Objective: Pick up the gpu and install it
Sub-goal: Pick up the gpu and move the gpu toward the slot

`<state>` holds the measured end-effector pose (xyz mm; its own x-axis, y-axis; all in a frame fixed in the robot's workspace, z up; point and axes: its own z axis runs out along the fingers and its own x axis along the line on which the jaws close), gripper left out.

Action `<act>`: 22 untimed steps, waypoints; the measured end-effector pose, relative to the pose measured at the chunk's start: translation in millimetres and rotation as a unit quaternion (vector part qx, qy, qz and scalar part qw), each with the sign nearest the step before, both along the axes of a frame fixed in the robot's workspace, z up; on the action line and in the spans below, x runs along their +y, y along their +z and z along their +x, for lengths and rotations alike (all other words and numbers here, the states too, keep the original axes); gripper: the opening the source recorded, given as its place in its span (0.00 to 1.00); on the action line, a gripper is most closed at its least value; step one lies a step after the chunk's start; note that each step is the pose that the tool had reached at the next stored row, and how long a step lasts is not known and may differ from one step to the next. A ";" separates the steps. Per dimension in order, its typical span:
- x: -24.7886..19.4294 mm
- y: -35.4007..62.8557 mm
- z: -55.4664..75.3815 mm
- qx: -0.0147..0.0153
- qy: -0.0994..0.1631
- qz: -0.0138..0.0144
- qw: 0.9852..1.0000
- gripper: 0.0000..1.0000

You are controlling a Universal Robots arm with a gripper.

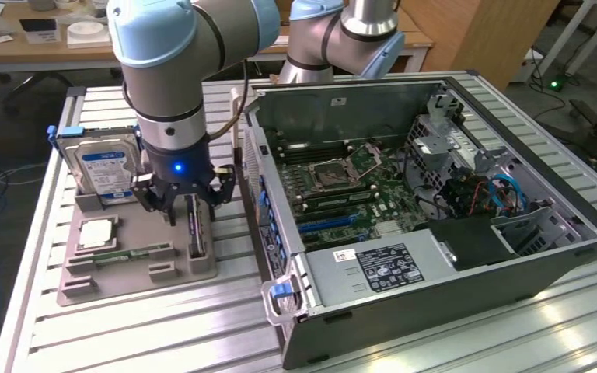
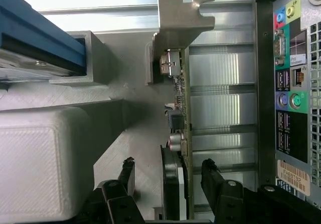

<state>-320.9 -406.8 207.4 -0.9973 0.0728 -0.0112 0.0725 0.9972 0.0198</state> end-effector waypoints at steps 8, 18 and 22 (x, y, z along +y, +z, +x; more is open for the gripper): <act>0.0 -0.1 0.0 0.000 0.000 0.000 1.000 0.57; 0.0 -0.1 0.0 0.000 0.000 0.000 1.000 0.30; 0.0 -0.1 0.0 0.000 0.000 0.000 1.000 0.30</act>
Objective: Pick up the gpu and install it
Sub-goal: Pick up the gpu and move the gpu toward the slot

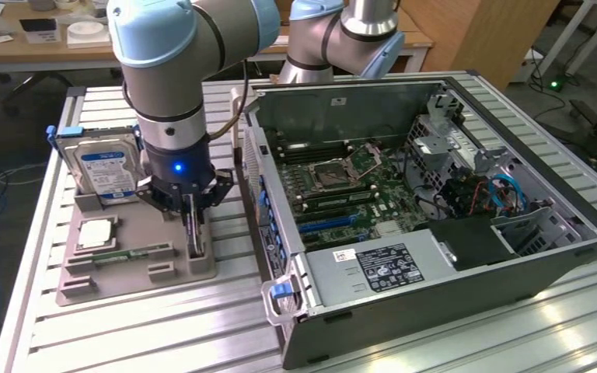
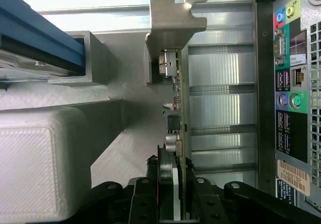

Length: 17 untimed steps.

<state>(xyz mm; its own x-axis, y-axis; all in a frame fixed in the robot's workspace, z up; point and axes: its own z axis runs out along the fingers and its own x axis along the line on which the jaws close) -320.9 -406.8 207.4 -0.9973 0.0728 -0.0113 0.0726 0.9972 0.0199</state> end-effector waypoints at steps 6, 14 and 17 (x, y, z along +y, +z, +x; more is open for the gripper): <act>0.0 0.0 0.0 0.000 0.000 0.000 1.000 0.30; 0.0 0.0 0.0 0.000 0.000 0.000 1.000 0.28; 0.0 0.0 0.0 0.000 0.000 0.000 1.000 0.28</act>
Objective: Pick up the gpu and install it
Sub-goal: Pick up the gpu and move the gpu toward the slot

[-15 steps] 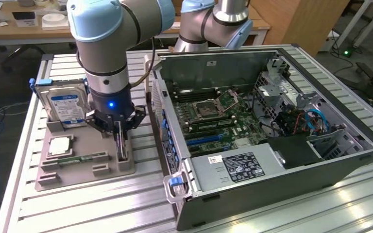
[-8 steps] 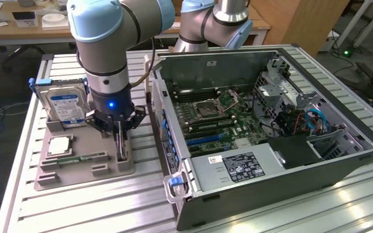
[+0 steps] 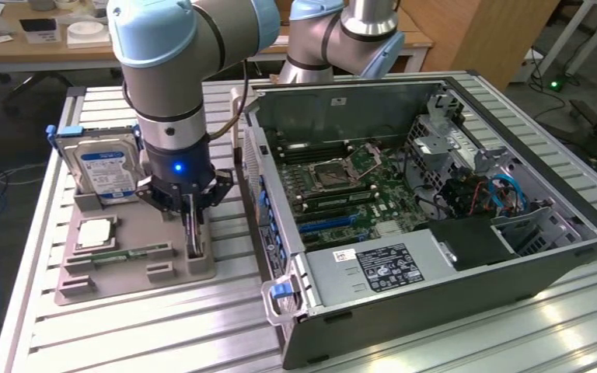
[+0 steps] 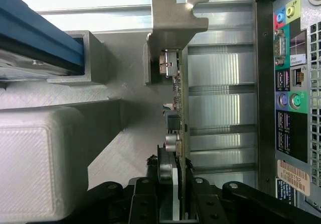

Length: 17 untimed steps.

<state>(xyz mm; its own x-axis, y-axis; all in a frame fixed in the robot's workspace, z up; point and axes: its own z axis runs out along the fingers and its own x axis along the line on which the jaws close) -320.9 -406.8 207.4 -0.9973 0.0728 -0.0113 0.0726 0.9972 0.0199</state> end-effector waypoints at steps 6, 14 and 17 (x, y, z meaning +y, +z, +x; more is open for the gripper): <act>0.0 3.9 0.0 0.000 0.000 0.000 1.000 0.28; 0.0 17.2 0.0 0.000 0.000 0.000 1.000 0.28; 0.0 23.6 0.0 0.000 0.000 0.000 1.000 0.28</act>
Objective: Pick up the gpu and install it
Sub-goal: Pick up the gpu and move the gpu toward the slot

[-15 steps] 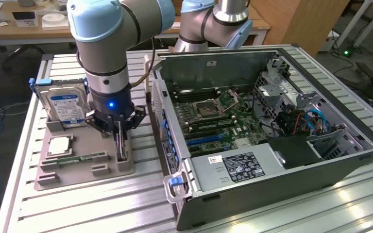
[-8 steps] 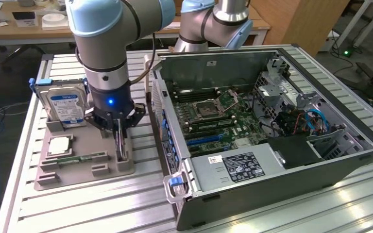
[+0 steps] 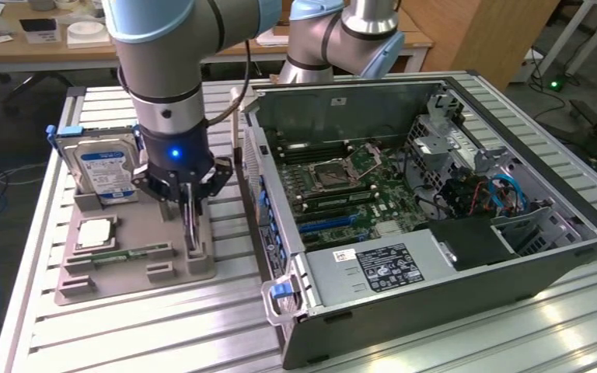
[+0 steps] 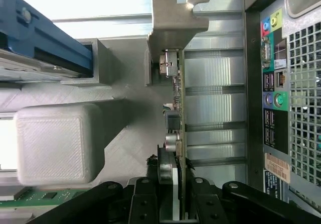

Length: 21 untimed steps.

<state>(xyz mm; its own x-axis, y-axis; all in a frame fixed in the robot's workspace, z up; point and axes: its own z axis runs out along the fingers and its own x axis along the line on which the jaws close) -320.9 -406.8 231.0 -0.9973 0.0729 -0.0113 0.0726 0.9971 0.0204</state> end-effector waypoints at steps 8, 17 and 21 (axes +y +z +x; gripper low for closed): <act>0.0 16.4 0.0 0.000 0.000 0.000 1.000 0.28; 0.0 38.3 0.0 0.000 0.000 0.000 1.000 0.28; 0.0 48.4 0.0 0.000 0.000 0.000 1.000 0.28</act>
<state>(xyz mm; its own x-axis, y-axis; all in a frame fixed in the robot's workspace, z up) -320.9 -406.8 279.4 -0.9973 0.0729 -0.0113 0.0726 0.9971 0.0205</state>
